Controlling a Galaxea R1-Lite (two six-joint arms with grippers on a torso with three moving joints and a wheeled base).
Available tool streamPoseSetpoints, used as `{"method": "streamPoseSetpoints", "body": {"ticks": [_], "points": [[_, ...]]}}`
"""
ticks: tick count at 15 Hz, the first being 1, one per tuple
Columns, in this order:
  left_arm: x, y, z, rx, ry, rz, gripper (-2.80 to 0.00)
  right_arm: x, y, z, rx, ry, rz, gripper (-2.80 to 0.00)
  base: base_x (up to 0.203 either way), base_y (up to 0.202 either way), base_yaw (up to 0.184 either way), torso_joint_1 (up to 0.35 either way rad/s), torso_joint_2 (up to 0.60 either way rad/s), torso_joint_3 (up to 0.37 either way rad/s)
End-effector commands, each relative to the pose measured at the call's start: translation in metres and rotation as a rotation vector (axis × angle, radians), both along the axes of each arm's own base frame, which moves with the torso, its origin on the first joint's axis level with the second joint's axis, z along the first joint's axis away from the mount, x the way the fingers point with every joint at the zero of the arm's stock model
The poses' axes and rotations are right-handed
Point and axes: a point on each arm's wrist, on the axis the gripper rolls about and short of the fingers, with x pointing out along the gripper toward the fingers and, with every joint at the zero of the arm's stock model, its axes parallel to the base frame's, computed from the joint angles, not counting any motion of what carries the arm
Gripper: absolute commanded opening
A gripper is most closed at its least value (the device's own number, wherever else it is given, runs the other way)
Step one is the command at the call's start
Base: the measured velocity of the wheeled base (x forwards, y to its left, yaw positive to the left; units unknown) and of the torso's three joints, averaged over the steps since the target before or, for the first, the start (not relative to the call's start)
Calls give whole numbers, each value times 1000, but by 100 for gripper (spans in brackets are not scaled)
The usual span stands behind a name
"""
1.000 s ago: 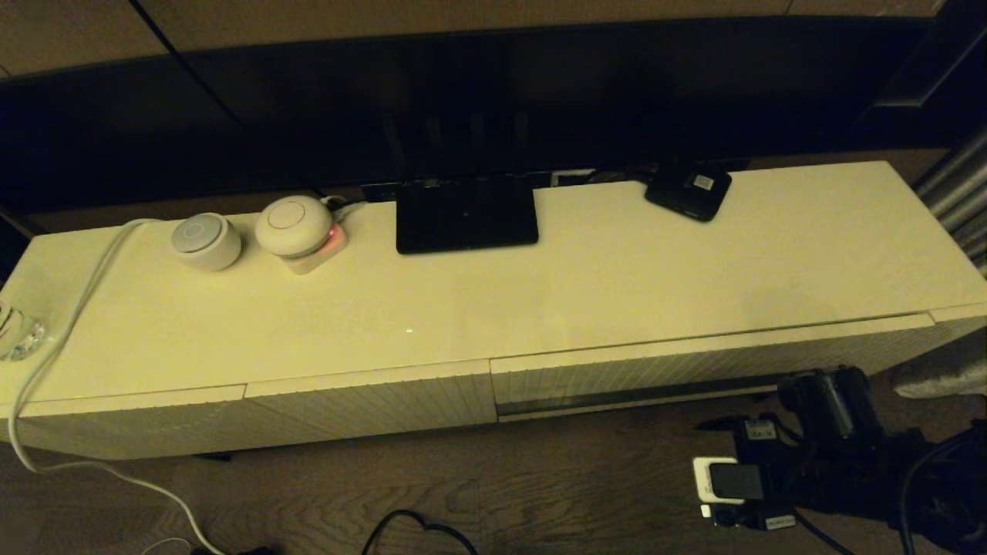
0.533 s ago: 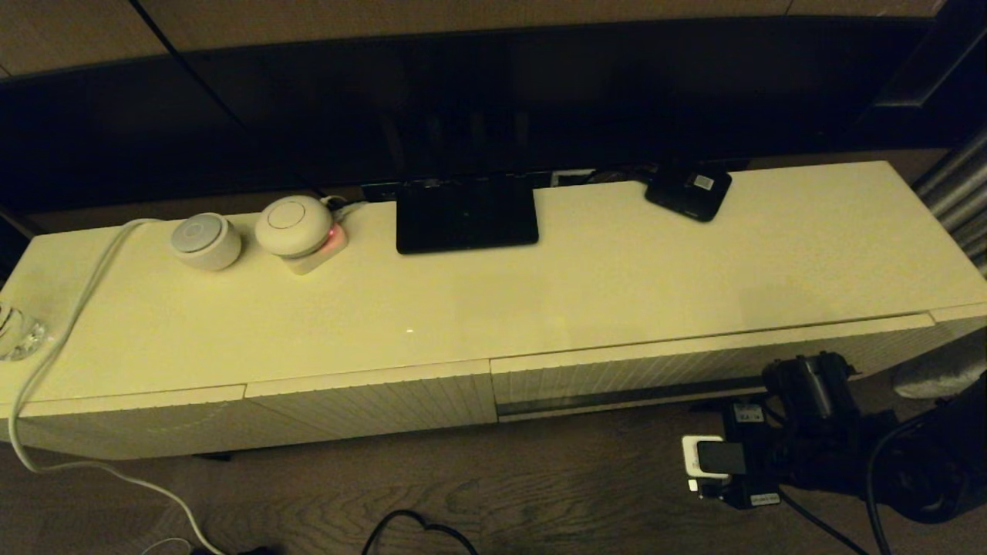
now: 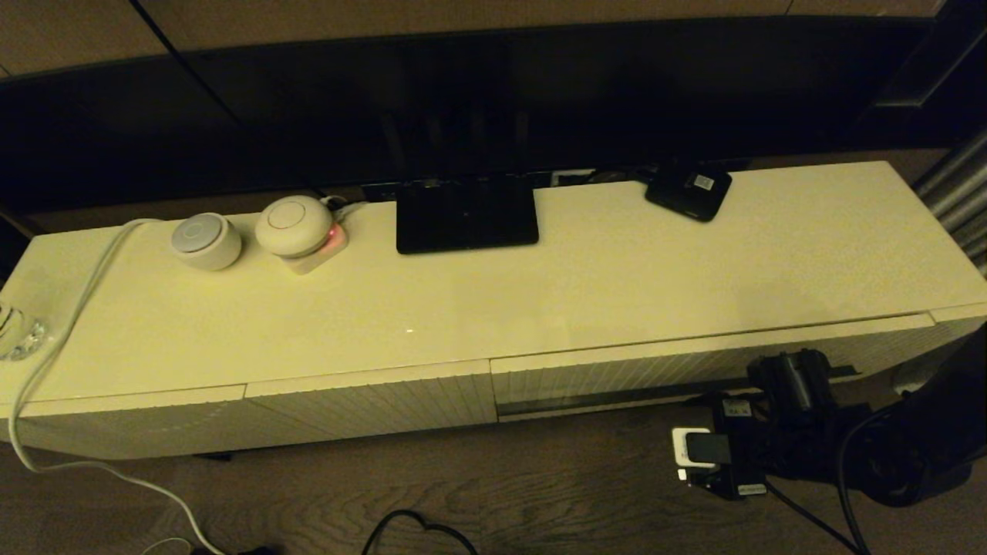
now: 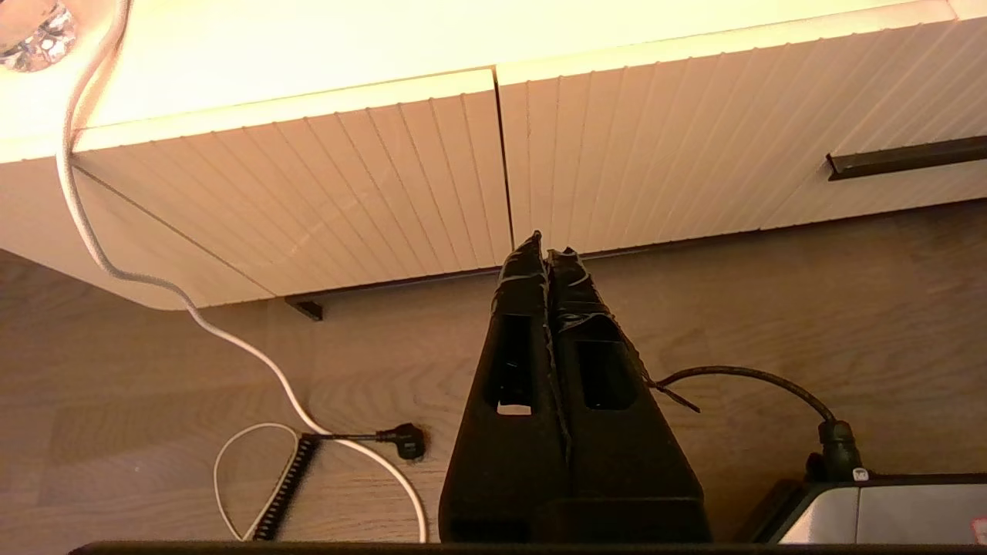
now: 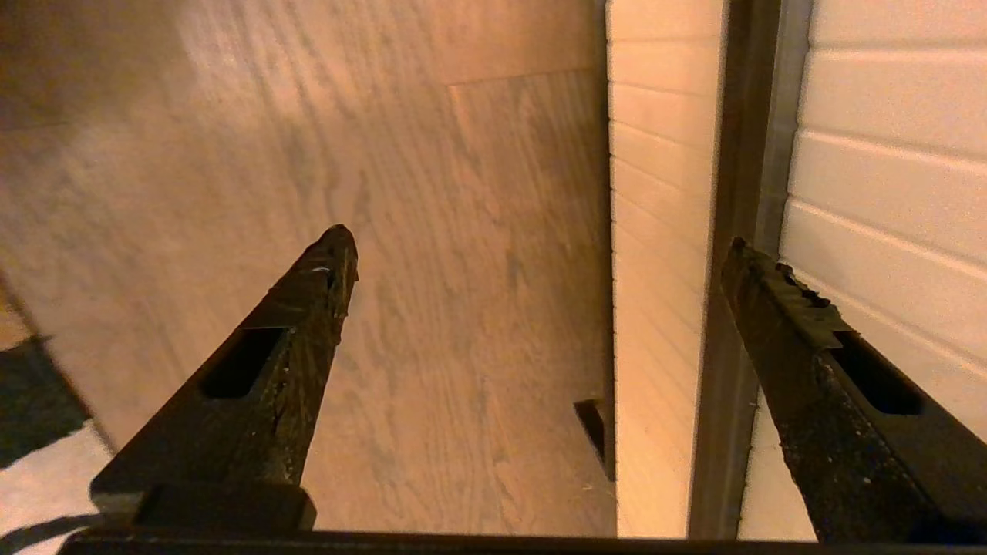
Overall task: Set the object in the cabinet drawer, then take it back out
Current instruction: Open the drawer
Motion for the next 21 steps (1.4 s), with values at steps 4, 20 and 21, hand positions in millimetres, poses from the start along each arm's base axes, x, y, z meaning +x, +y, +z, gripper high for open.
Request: {"method": "streamPoseSetpoints", "body": {"ticks": [4,20,21], "points": [[0,0,-1,0,3,0,-280,16,-1,-2,-2,-27,-6,0,0,0,0,0,0,0],[0,0,-1,0,3,0,-280,32,-7,-14,-32,-31,6,0,0,0,0,0,0,0],[0,0,-1,1,3,0,-280,28,-7,-17,-33,-14,9,0,0,0,0,0,0,0]]}}
